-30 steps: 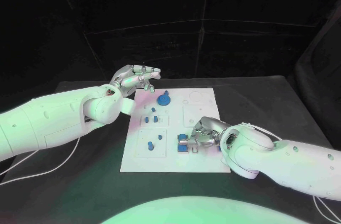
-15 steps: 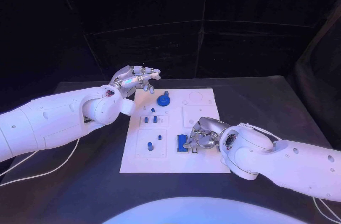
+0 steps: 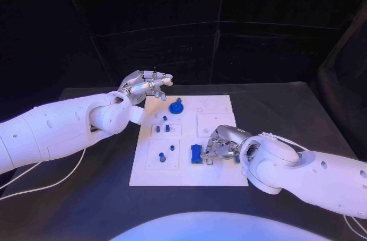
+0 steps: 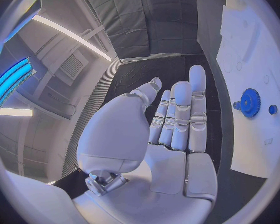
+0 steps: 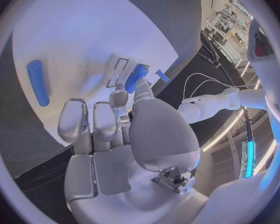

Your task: Assemble the parts on the task board

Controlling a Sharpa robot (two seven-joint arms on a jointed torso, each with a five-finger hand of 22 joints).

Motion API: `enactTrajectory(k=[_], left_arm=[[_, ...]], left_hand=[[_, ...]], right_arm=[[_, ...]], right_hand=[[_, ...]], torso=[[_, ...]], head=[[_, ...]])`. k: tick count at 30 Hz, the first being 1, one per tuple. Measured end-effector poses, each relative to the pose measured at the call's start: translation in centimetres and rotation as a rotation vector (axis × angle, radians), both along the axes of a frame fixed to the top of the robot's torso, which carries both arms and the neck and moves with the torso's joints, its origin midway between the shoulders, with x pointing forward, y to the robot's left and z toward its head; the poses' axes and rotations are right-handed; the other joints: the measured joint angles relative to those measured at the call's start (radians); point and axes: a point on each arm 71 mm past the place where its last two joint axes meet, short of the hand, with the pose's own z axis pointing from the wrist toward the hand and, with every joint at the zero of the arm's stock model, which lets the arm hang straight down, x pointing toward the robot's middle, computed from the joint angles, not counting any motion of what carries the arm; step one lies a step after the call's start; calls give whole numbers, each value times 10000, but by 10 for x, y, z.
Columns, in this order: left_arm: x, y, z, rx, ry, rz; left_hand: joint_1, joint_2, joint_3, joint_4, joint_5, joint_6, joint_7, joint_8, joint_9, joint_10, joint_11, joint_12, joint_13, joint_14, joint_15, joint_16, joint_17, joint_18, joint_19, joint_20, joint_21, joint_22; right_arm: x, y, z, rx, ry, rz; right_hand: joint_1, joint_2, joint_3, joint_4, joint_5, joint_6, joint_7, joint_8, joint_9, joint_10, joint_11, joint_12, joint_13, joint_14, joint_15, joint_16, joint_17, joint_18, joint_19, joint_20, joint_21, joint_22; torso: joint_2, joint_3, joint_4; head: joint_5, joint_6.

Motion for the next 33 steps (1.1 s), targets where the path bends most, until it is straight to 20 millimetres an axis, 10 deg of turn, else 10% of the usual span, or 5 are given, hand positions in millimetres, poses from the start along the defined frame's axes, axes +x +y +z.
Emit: enactTrajectory(k=[15, 33], left_arm=[[0, 2, 0, 18, 9, 37], [0, 3, 0, 26, 23, 35]], left_hand=[[0, 0, 0, 0, 0, 0, 0, -1, 0, 2, -2, 0, -1, 0, 0, 0, 0, 0, 0, 0, 0, 2], [0, 0, 0, 0, 0, 1, -1, -2, 0, 2, -2, 0, -1, 0, 0, 0, 1, 0, 0, 0, 0, 3]], right_arm=[[-3, -85, 15, 347, -294, -1262], [7, -98, 7, -1395, -454, -1296]], right_hand=[[147, 253, -220, 220, 545, -520, 192, -547, -219, -35, 179, -30, 22, 1, 75, 0, -11, 0, 36, 112, 0, 79], [-25, 188, -574, 575, 656, -65, 37, -454, -11, 74, 140, 121, 252, 0, 75, -84, -80, 0, 36, 111, 47, 200]], torso=[[-21, 3, -58], [-6, 6, -47]], head=[[-181, 87], [-384, 62]])
